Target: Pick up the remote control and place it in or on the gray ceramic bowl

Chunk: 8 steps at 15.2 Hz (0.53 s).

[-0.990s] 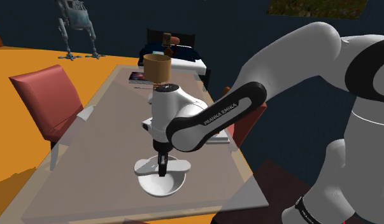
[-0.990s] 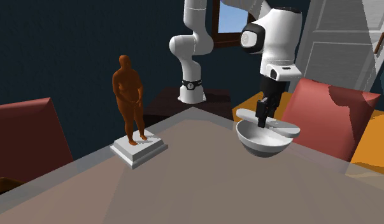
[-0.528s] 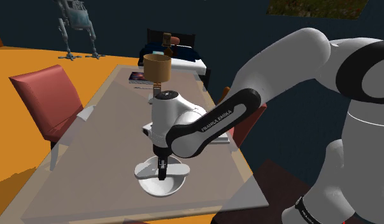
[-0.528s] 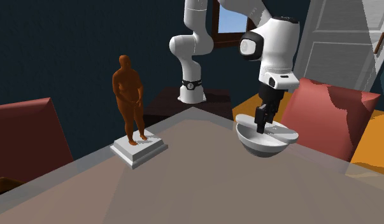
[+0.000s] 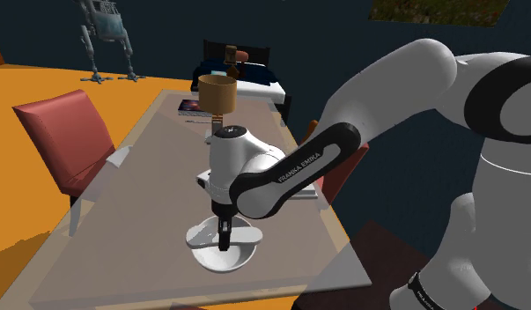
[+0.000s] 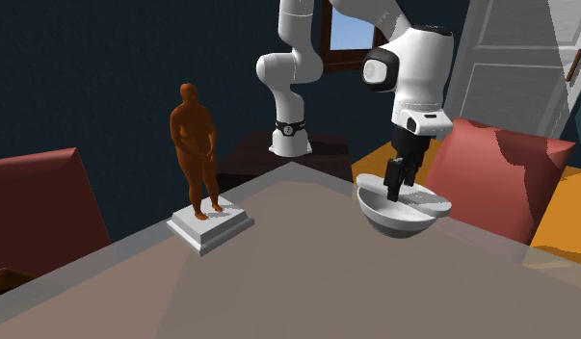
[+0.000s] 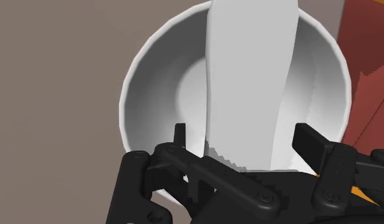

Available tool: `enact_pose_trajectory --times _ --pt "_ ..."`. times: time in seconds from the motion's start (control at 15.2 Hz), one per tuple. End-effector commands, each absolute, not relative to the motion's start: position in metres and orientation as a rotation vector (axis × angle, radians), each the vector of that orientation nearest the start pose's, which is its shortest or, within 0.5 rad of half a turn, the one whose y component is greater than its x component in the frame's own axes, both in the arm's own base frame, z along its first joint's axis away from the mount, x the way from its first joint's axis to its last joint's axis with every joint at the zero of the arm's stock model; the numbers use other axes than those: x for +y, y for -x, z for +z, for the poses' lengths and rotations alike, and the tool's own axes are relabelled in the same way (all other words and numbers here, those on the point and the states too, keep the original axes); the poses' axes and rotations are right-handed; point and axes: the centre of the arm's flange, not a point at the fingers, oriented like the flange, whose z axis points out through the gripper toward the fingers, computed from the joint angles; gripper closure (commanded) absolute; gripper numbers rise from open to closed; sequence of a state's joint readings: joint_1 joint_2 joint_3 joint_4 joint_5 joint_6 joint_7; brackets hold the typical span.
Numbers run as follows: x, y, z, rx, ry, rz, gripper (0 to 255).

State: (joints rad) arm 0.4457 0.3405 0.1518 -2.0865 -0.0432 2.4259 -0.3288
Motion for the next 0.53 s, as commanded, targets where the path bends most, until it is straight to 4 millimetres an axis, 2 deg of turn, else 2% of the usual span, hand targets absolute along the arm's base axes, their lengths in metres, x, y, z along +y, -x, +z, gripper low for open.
enact_pose_trajectory --times 0.0,0.07,0.33,0.46 --pt "0.328 -0.485 0.262 -1.427 2.774 -0.001 0" --pt "0.328 -0.485 0.262 -1.427 2.774 -0.001 0" --pt "0.327 -0.485 0.312 -1.427 2.774 -0.001 0" --pt "0.327 -0.485 0.312 -1.427 2.774 -0.001 0"
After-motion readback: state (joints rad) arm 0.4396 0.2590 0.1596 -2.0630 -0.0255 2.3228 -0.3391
